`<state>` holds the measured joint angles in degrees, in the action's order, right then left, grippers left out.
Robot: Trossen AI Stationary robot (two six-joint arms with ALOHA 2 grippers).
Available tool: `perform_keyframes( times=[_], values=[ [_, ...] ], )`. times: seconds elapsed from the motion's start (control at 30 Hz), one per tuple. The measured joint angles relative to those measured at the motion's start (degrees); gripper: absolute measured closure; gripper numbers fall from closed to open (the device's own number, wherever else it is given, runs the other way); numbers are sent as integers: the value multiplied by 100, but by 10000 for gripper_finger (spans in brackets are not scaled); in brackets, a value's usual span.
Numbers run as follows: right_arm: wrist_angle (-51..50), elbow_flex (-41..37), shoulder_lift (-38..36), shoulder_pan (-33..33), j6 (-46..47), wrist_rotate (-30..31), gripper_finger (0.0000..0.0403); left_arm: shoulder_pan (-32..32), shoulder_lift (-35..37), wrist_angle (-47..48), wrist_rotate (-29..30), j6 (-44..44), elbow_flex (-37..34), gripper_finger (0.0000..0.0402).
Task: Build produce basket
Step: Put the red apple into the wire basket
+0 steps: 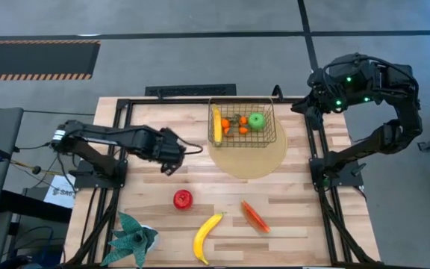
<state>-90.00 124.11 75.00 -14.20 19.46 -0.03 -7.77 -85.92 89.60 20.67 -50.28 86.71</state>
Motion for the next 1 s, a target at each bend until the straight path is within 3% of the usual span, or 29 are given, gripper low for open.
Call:
perform_keyframes(
  times=[0.17, 0.33, 0.7, 1.0],
  values=[
    [0, 0, 0, -2, 2, 0, 317, -228, 316, -834, -1000, 108, -1045, 381],
    [-1, 0, 0, -2, 15, 1, 317, -400, 338, -1960, -1665, 737, -1480, 353],
    [7, -3, 50, -3, 122, 4, 317, -608, 144, -2605, -2223, 2221, -1516, 285],
    [0, -4, 125, -9, 100, 4, 317, -706, -82, -3707, -2855, 2409, -1924, 280]
  ],
)
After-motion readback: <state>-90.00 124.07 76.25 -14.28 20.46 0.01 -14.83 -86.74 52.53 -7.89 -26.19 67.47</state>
